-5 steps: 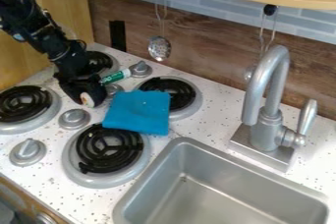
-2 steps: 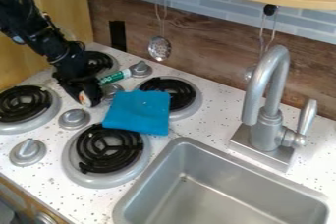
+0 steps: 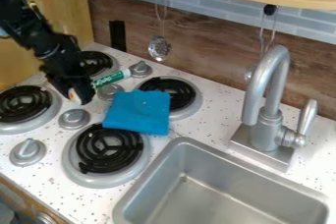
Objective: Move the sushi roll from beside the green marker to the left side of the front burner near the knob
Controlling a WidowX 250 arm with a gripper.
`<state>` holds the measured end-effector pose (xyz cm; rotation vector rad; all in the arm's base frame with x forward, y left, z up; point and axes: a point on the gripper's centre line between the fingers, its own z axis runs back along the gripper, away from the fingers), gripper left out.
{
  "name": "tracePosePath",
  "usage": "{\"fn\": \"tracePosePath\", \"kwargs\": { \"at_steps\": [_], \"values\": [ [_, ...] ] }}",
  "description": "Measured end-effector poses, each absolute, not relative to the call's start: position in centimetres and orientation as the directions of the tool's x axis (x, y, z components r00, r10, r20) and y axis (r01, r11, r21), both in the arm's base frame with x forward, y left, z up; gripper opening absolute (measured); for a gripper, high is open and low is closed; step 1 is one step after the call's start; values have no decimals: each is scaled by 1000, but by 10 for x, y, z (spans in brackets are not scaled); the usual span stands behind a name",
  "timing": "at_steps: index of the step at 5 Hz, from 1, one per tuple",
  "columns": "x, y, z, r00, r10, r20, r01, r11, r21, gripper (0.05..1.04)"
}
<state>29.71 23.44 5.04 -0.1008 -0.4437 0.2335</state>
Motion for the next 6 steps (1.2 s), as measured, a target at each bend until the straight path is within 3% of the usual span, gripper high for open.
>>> {"fn": "tracePosePath", "kwargs": {
  "at_steps": [2,4,6],
  "values": [
    [264,182,81,887,152,436,-89,983,-160,644],
    [222,118,73,910,10,415,50,990,-133,643],
    [219,116,61,907,-33,420,70,995,-72,644]
  ]
}}
